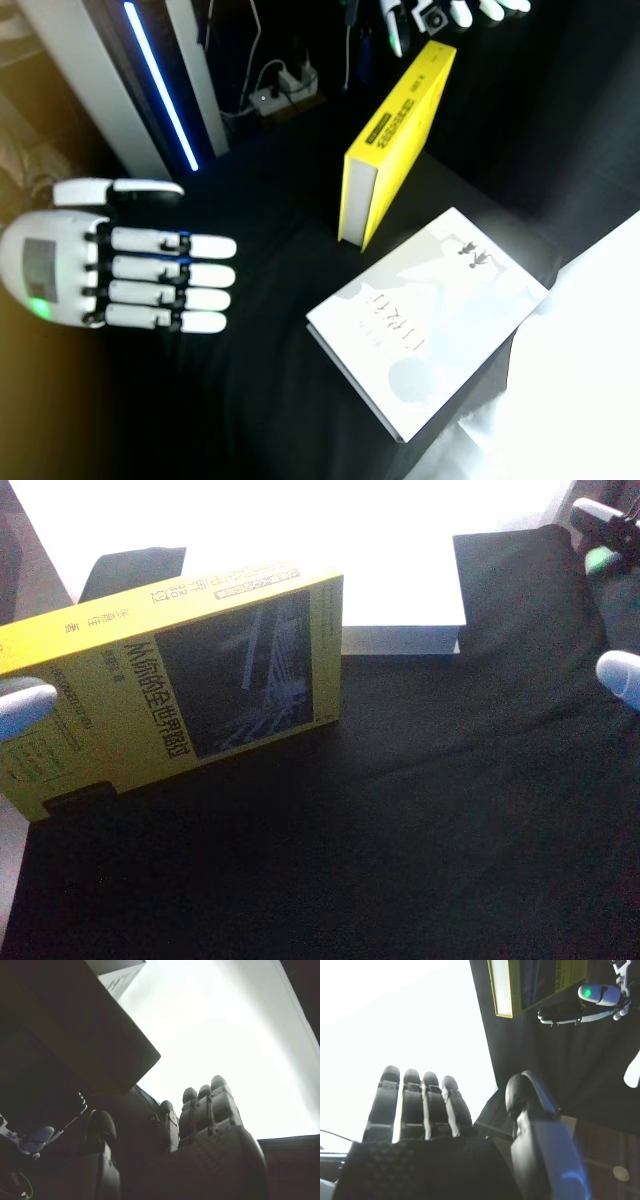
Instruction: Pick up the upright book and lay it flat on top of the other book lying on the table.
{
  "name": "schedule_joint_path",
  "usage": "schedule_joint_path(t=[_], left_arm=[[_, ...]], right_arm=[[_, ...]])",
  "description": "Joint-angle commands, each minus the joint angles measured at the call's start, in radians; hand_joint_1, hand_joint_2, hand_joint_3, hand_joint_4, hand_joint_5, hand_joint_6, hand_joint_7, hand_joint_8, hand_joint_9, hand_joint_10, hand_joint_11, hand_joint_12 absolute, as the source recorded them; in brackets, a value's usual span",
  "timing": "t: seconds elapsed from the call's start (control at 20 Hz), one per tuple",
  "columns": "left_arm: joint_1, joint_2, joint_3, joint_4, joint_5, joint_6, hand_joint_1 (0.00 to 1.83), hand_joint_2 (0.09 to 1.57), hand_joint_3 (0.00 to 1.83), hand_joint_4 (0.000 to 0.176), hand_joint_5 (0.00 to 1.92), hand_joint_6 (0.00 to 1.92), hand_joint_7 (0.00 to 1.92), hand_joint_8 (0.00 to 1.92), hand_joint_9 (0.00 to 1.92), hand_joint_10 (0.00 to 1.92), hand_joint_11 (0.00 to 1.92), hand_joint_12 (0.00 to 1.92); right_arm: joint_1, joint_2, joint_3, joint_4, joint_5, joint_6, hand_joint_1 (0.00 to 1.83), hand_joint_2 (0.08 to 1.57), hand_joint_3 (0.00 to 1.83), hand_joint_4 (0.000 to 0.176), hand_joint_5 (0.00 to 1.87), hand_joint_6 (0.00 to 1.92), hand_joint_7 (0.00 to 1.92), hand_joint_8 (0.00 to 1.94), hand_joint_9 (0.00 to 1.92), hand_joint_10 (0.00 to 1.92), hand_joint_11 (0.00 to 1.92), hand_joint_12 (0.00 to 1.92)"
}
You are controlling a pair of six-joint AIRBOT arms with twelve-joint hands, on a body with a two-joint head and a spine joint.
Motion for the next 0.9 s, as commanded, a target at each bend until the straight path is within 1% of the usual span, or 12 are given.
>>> schedule_joint_path(t=[0.0, 0.05, 0.1, 0.15, 0.25, 0.3, 0.45, 0.55, 0.7, 0.75, 0.8, 0.85], left_arm=[[-0.003, 0.001, 0.004, -0.003, -0.125, 0.003, 0.51, 1.12, 0.02, 0.03, 0.0, 0.0, 0.0, 0.0, 0.0, 0.0, 0.0, 0.0], [-0.003, 0.001, 0.003, -0.003, -0.125, 0.003, 0.52, 1.13, 0.02, 0.037, 0.0, 0.0, 0.0, 0.0, 0.0, 0.0, 0.0, 0.0], [-0.003, 0.0, 0.003, -0.003, -0.125, 0.003, 0.55, 1.13, 0.02, 0.027, 0.0, 0.0, 0.0, 0.0, 0.0, 0.0, 0.0, 0.0], [-0.003, 0.0, 0.002, -0.004, -0.124, 0.003, 0.54, 1.13, 0.01, 0.036, 0.0, 0.0, 0.0, 0.0, 0.0, 0.0, 0.0, 0.0], [0.0, 0.001, 0.0, -0.013, -0.121, 0.003, 0.54, 1.13, 0.01, 0.032, 0.0, 0.0, 0.0, 0.0, 0.0, 0.0, 0.0, 0.0], [0.003, 0.001, -0.001, -0.02, -0.118, 0.003, 0.54, 1.13, 0.01, 0.046, 0.0, 0.0, 0.0, 0.0, 0.0, 0.0, 0.0, 0.0], [0.017, 0.0, 0.004, -0.058, -0.086, -0.007, 0.57, 1.11, 0.0, 0.036, 0.0, 0.0, 0.0, 0.0, 0.0, 0.0, 0.0, 0.0], [0.026, -0.004, 0.006, -0.07, -0.078, -0.022, 0.55, 1.11, 0.0, 0.044, 0.0, 0.0, 0.0, 0.0, 0.0, 0.0, 0.0, 0.0], [0.048, -0.006, 0.007, -0.085, -0.079, -0.054, 0.58, 1.08, 0.0, 0.042, 0.0, 0.0, 0.0, 0.0, 0.0, 0.0, 0.0, 0.0], [0.057, -0.008, 0.009, -0.087, -0.078, -0.069, 0.58, 1.08, 0.0, 0.08, 0.0, 0.0, 0.0, 0.0, 0.0, 0.0, 0.0, 0.0], [0.063, -0.009, 0.009, -0.09, -0.078, -0.076, 0.58, 1.08, 0.0, 0.08, 0.0, 0.0, 0.0, 0.0, 0.0, 0.0, 0.0, 0.0], [0.067, -0.011, 0.01, -0.092, -0.078, -0.079, 0.54, 1.06, 0.0, 0.094, 0.0, 0.0, 0.0, 0.0, 0.0, 0.0, 0.0, 0.0]], right_arm=[[0.005, 0.005, -0.002, 0.028, 0.121, 0.008, 0.66, 1.1, 0.3, 0.0, 0.0, 0.0, 0.0, 0.0, 0.0, 0.0, 0.0, 1.59], [0.005, 0.005, -0.003, 0.028, 0.121, 0.008, 0.63, 1.11, 0.29, 0.0, 0.0, 0.0, 0.0, 0.0, 0.0, 0.0, 0.0, 1.58], [0.005, 0.005, -0.004, 0.028, 0.121, 0.008, 0.64, 1.13, 0.24, 0.0, 0.0, 0.0, 0.0, 0.0, 0.0, 0.0, 0.0, 1.55], [0.005, 0.005, -0.004, 0.028, 0.121, 0.008, 0.64, 1.15, 0.21, 0.0, 0.0, 0.0, 0.0, 0.0, 0.0, 0.0, 0.0, 1.5], [0.005, 0.004, -0.004, 0.028, 0.121, 0.008, 0.65, 1.16, 0.16, 0.0, 0.0, 0.0, 0.0, 0.0, 0.0, 0.0, 0.0, 1.52], [0.005, 0.004, -0.004, 0.028, 0.121, 0.008, 0.63, 1.17, 0.15, 0.0, 0.0, 0.0, 0.0, 0.0, 0.0, 0.0, 0.0, 1.52], [0.003, 0.001, -0.004, 0.027, 0.121, 0.008, 0.64, 1.18, 0.11, 0.0, 0.0, 0.0, 0.0, 0.0, 0.0, 0.0, 0.0, 1.4], [0.001, 0.0, -0.004, 0.028, 0.121, 0.008, 0.59, 1.2, 0.09, 0.0, 0.0, 0.0, 0.0, 0.0, 0.0, 0.0, 0.0, 1.44], [-0.001, -0.003, -0.004, 0.028, 0.12, 0.008, 0.54, 1.2, 0.07, 0.0, 0.0, 0.0, 0.0, 0.0, 0.0, 0.0, 0.0, 1.51], [-0.001, -0.004, -0.004, 0.028, 0.12, 0.008, 0.52, 1.21, 0.03, 0.0, 0.0, 0.0, 0.0, 0.0, 0.0, 0.0, 0.0, 1.88], [-0.002, -0.005, -0.004, 0.028, 0.12, 0.008, 0.52, 1.21, 0.03, 0.0, 0.0, 0.0, 0.0, 0.0, 0.0, 0.0, 0.0, 1.88], [-0.002, -0.005, -0.004, 0.028, 0.12, 0.008, 0.53, 1.21, 0.03, 0.0, 0.0, 0.0, 0.0, 0.0, 0.0, 0.0, 0.0, 1.91]])
